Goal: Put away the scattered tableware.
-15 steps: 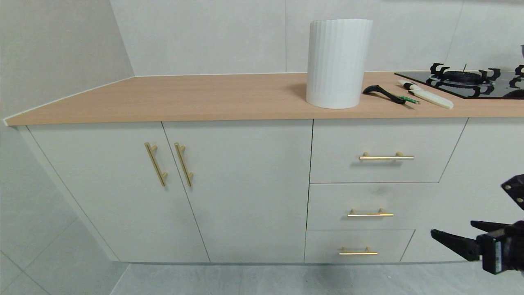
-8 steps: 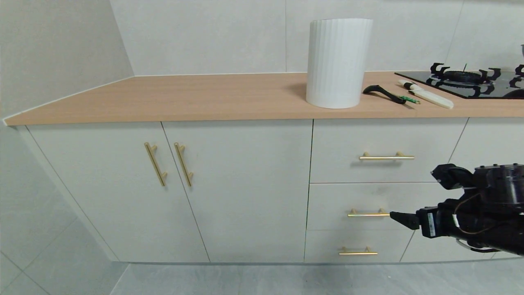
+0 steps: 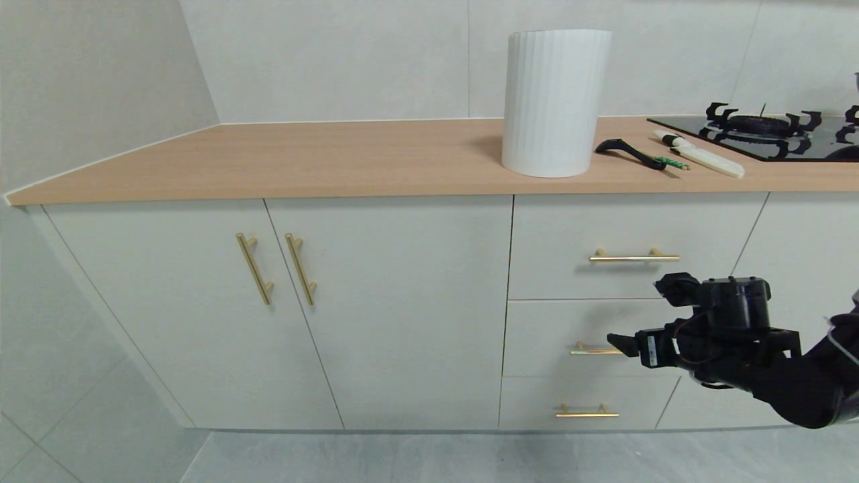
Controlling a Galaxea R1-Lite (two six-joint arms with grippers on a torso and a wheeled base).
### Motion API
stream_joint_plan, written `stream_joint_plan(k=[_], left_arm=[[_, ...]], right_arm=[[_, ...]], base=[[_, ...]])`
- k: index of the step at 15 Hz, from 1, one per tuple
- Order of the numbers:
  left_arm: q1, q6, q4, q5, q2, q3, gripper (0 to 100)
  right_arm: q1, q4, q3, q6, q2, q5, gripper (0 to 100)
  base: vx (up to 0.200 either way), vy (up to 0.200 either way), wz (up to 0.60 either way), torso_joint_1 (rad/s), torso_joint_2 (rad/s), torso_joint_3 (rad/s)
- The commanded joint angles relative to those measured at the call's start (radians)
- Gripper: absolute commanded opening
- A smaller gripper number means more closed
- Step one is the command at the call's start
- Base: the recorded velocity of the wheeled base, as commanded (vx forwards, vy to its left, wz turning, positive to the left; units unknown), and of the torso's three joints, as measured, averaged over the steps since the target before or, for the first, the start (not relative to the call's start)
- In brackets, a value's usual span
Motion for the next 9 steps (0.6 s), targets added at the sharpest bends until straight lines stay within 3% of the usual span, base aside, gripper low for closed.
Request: stream_joint_plan(k=[1,6,9], left_arm=[[0.0,0.0,0.0,0.0,0.0,0.0,100],[0.0,0.0,0.0,0.0,0.0,0.0,100],[0.0,0.0,0.001,0.0,0.0,0.0,100]], right_arm=[[0.001,-0.071,-0.003,0.001,0.146,-0.01,100],[-0.017,-0.249,-0.029,0.005,0.301,-0.082,100],[-0.049,-0.262,-0.089,0.01,0.363,-0.112,100]], base=[[0.0,0.0,0.0,0.0,0.0,0.0],[0.0,0.0,0.0,0.0,0.0,0.0],[0.0,0.0,0.0,0.0,0.0,0.0]])
